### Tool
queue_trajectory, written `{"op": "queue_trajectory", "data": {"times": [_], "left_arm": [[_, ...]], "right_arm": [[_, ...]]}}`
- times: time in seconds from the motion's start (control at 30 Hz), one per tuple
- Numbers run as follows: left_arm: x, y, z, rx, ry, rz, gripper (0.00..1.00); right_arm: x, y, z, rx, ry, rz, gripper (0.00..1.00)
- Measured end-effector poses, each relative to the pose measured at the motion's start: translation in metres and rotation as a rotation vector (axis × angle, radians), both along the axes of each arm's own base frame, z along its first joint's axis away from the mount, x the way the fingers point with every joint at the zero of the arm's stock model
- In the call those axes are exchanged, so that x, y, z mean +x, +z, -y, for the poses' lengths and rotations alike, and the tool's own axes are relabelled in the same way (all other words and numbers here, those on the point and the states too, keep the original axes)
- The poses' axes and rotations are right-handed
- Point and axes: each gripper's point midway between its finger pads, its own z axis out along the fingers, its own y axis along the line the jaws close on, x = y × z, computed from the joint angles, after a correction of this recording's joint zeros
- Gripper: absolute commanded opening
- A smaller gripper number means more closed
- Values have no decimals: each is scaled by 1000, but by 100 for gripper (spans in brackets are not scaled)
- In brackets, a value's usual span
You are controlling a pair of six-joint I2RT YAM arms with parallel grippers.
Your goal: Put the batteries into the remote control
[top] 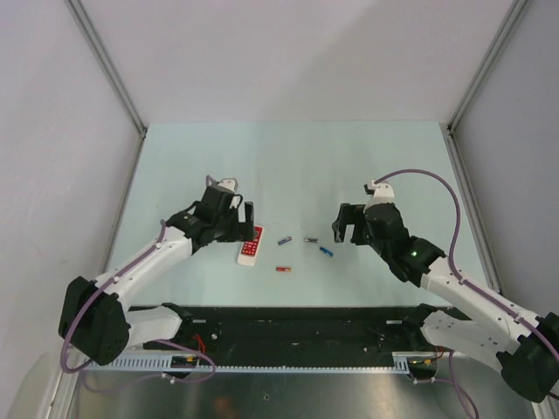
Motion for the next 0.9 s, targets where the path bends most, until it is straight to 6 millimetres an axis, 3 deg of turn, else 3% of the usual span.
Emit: {"op": "queue_trajectory", "data": {"times": [0.23,0.63,0.9], "left_arm": [[6,-9,10,54,-91,-22,100],[19,-42,32,137,-225,-124,100],[21,-61,43,186,-258,-164,90]], "right_arm": [[-4,-7,-9,-6,24,-23,100],[-10,-7,-17,-4,59,-24,100],[-12,-6,-19,3,71,-25,100]]}}
